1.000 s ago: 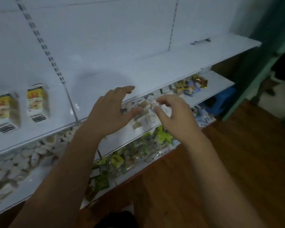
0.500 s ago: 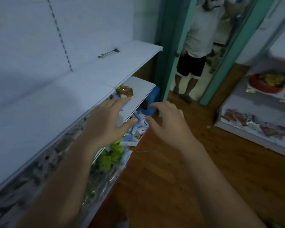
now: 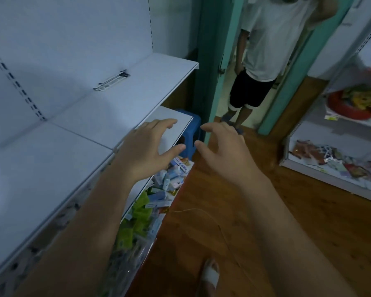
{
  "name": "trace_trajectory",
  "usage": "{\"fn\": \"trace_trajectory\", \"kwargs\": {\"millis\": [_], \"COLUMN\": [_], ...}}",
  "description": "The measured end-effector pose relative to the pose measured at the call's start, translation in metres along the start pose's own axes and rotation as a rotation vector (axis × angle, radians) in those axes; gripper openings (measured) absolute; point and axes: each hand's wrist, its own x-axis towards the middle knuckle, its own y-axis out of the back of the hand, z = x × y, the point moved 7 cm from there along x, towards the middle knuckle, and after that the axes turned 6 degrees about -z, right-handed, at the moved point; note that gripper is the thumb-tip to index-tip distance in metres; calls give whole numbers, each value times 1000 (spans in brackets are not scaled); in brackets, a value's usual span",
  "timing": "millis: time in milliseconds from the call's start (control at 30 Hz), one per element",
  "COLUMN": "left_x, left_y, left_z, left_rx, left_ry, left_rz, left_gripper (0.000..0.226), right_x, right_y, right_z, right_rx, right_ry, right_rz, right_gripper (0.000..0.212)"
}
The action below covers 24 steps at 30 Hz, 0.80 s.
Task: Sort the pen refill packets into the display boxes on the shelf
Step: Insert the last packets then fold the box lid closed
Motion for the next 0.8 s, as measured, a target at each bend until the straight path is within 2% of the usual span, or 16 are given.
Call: {"fn": "trace_trajectory", "kwargs": {"millis": [367, 567, 800], "left_x": [147, 205, 274], "left_y": [-42, -46, -39], "left_z": [2, -21, -81], "left_rx": [67, 108, 90], "left_ry": [155, 231, 285], "left_rz": [42, 84, 172], "left_gripper": [62, 69, 65], "right_x": [152, 228, 328], "right_y": [20, 17, -10], "right_z": [109, 128, 125], "right_rx": [92, 148, 129], "right_ry": [135, 227, 317], "right_rz": [-88, -130, -201], "right_gripper": [46, 43, 43]}}
